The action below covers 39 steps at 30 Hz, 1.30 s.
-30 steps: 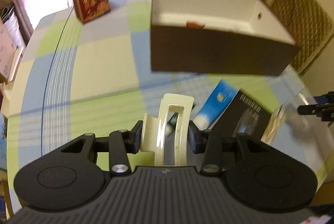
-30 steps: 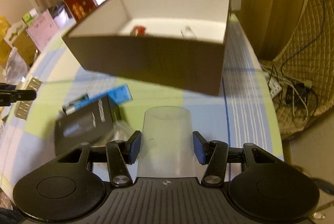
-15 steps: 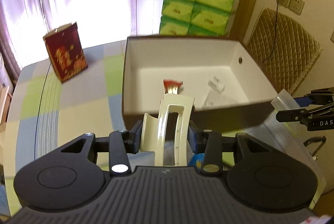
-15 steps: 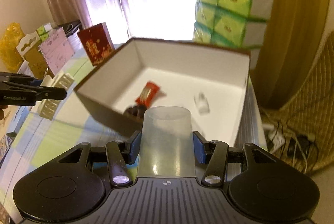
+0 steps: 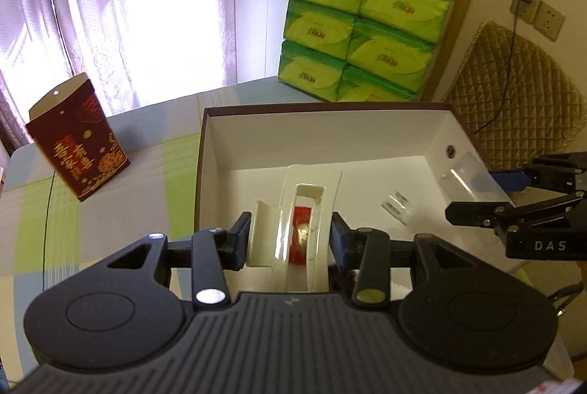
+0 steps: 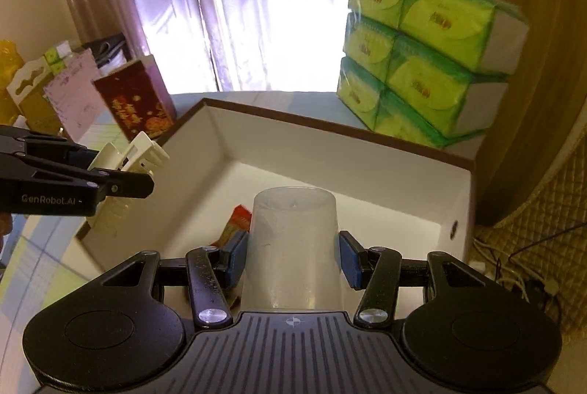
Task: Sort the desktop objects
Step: 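Lower the clip and cup into the box and open both grippers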
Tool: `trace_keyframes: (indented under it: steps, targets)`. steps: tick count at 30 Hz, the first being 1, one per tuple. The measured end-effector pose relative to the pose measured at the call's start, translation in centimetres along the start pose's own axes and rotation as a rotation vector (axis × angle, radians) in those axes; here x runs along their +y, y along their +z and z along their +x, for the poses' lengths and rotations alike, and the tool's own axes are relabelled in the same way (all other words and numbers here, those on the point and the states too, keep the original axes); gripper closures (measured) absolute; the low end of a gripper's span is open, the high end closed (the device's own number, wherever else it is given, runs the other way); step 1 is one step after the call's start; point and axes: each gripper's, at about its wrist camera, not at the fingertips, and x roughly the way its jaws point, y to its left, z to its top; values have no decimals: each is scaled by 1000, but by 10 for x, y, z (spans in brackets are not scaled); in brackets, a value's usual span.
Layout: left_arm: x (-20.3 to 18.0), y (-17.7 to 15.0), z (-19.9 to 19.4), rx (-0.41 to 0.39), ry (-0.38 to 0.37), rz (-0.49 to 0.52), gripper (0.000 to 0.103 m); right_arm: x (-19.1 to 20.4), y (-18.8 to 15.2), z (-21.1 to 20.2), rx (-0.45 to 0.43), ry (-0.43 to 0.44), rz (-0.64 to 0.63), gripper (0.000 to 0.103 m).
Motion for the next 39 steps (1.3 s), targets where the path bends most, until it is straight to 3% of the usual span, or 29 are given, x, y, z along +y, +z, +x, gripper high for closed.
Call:
trace_keyframes:
  steps: [10, 21, 30, 39]
  targets:
    - [7, 28, 67, 86, 28, 8, 65, -7, 21, 70, 111, -22, -23, 54]
    - [3, 34, 130, 159, 83, 69, 65, -17, 26, 117, 187, -29, 14, 54]
    - [2, 40, 155, 170, 107, 110, 68, -25, 26, 131, 200, -34, 24, 54]
    - [2, 40, 152, 162, 96, 118, 68, -24, 26, 130, 174, -22, 25, 54]
